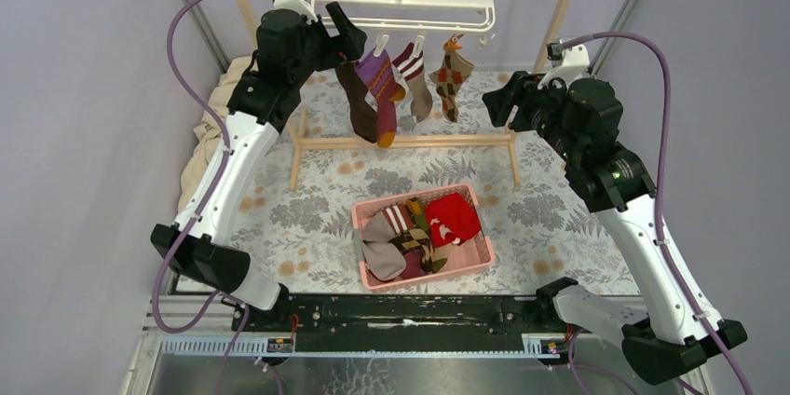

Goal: Remove the socks clipped to the hanger
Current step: Adjust the hanger on the clothesline.

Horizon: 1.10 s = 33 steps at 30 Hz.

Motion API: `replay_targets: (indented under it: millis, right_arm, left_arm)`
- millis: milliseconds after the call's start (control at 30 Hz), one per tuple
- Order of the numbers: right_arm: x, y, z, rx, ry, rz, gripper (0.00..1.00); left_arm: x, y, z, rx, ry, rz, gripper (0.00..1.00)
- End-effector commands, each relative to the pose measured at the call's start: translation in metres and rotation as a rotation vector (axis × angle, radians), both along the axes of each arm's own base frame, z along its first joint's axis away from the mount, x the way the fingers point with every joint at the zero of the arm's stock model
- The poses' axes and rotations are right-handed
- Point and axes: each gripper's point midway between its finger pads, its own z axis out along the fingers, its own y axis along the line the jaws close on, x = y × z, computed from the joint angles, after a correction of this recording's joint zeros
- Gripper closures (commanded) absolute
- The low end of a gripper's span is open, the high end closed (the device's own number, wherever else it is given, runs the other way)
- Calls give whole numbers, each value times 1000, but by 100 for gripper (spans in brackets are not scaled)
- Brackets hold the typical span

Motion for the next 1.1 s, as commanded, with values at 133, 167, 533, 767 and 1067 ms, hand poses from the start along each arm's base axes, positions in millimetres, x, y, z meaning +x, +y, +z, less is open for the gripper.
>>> replay_targets:
  millis: [133,167,533,767,1067]
  right_arm:
    - [-2,0,6,-3,-31,15,34]
    - [-2,1,6,-1,-31,19,34]
    - [-3,3,8,3,-30,30,34]
    - [-2,4,7,3,-27,32,34]
    - [-1,5,8,5,-26,35,34]
  left_arm:
    - [-2,6,23,-15,-53,29,4]
    - [-3,6,24,-14,-54,28,4]
    - [-7,8,27,-13,-58,31,3]
    - [-9,8,29,-12,-63,28,3]
    - [-14,10,33,-12,-72,30,2]
